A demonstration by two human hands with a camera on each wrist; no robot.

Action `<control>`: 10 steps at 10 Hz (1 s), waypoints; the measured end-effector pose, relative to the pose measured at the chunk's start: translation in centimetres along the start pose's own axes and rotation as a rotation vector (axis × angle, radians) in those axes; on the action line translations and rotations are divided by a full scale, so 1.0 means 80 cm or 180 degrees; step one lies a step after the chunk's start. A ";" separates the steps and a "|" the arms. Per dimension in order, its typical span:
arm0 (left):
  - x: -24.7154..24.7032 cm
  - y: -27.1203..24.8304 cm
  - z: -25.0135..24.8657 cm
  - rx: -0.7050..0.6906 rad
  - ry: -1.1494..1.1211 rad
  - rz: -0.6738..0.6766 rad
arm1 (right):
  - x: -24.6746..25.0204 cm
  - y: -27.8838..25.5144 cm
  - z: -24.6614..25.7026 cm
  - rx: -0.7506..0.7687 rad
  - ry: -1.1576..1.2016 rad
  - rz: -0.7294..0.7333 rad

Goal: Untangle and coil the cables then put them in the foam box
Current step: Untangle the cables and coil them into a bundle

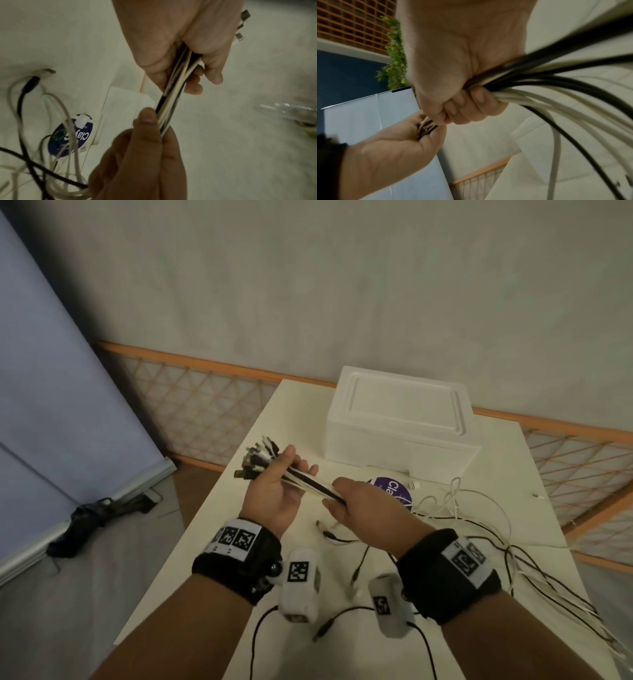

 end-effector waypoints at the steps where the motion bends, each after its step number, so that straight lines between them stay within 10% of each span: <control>1: 0.027 0.001 0.001 -0.0014 -0.0108 0.0031 | 0.011 -0.004 -0.001 0.0038 -0.0267 0.0183; 3: 0.075 0.007 -0.038 -0.0392 0.0716 -0.0122 | 0.023 -0.010 -0.018 -0.0072 -0.0788 0.0453; 4: 0.084 -0.001 -0.085 -0.1320 0.1466 -0.0691 | 0.017 -0.008 -0.029 -0.0147 -0.1131 0.0652; 5: 0.031 -0.028 -0.100 -0.1715 0.1284 -0.0188 | 0.009 -0.010 -0.031 -0.0094 -0.1439 0.0772; 6: -0.053 -0.054 -0.046 -0.1123 0.2759 0.1802 | 0.003 -0.006 -0.015 0.0063 -0.1480 0.0929; 7: -0.061 -0.051 0.038 -0.0334 0.4715 0.2494 | -0.014 -0.002 -0.001 0.0024 -0.2030 0.1572; 10: -0.031 -0.035 0.080 -0.0081 0.5314 0.2285 | -0.004 -0.035 -0.006 -0.0057 -0.0805 0.1270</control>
Point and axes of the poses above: each hand's wrist, its own y-axis towards the middle knuckle, its own x-axis out of the back of the hand, z = x × y, the point moved 5 cm from there along y, towards the middle knuckle, and after that the axes turned 3 degrees about -y, right-handed, at the moved point
